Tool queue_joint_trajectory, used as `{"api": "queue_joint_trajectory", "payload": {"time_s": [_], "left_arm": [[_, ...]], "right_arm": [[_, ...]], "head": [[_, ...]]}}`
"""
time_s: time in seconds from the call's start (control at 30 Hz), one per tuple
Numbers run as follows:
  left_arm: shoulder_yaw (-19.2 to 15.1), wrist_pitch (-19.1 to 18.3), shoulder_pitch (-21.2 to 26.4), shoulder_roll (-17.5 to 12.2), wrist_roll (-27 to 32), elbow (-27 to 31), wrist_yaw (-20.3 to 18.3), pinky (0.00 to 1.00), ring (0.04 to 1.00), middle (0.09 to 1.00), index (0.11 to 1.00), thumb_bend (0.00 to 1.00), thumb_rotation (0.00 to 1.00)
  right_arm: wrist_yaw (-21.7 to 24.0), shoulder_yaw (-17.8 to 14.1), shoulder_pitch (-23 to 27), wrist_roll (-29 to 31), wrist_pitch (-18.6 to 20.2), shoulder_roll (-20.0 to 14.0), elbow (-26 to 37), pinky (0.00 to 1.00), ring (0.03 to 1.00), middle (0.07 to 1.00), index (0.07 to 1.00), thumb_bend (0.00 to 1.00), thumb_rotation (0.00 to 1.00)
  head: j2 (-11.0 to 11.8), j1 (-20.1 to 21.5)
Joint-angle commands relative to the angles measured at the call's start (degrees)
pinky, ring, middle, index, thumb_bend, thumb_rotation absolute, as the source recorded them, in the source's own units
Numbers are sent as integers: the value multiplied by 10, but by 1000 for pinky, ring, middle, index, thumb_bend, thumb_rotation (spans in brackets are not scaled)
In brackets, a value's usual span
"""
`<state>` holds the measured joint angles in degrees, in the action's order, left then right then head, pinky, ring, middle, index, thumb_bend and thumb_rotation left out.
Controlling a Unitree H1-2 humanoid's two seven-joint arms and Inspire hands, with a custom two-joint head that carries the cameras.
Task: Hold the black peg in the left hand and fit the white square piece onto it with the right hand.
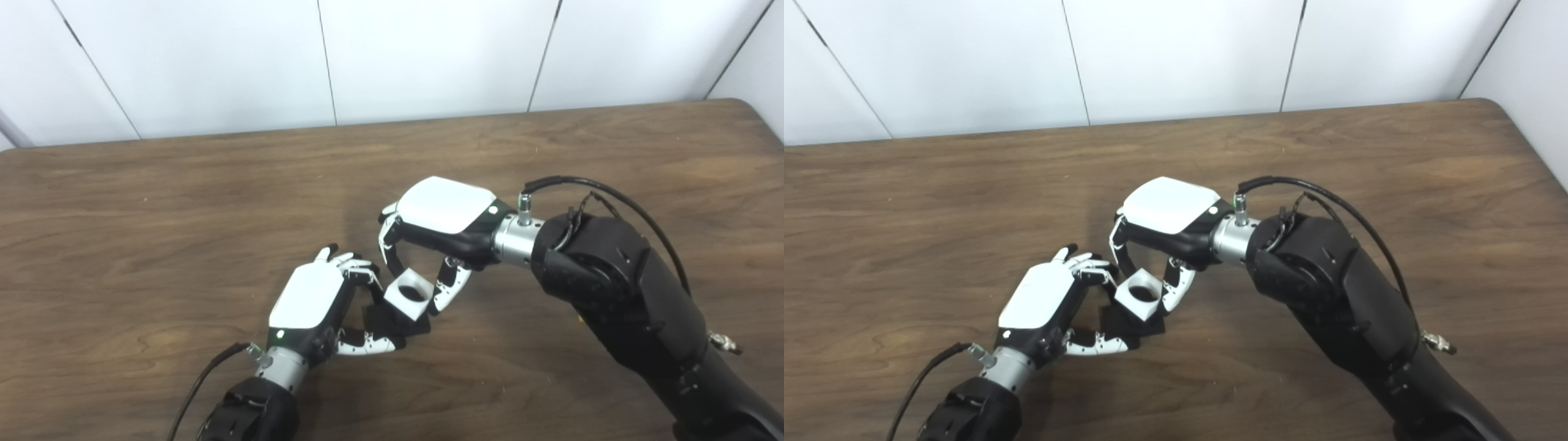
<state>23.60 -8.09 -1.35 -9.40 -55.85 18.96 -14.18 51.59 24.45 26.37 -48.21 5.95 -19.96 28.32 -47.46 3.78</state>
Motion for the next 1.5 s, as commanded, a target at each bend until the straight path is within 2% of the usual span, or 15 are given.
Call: {"api": "queue_joint_trajectory", "payload": {"time_s": [0.0, 0.67, 1.43, 1.47], "left_arm": [[6, 1, 0, -1, -6, 10, -12, 1000, 879, 774, 485, 522, 53], [7, -4, 2, 4, -11, 12, -20, 1000, 885, 780, 485, 522, 52], [8, -5, 5, 5, -15, 13, -25, 1000, 891, 780, 485, 522, 52], [8, -6, 5, 5, -15, 13, -26, 1000, 891, 780, 485, 522, 52]], "right_arm": [[-22, -7, 11, -3, -8, 6, 7, 814, 872, 729, 483, 524, 132], [-13, -5, 11, -4, -4, 17, 18, 820, 873, 727, 482, 524, 132], [-10, 0, 7, -29, -11, 10, 15, 793, 855, 714, 489, 525, 153], [-9, -1, 6, -30, -10, 10, 15, 789, 852, 714, 533, 792, 219]], "head": [[0, 0], [-3, -3], [-7, 0], [-7, 0]]}}
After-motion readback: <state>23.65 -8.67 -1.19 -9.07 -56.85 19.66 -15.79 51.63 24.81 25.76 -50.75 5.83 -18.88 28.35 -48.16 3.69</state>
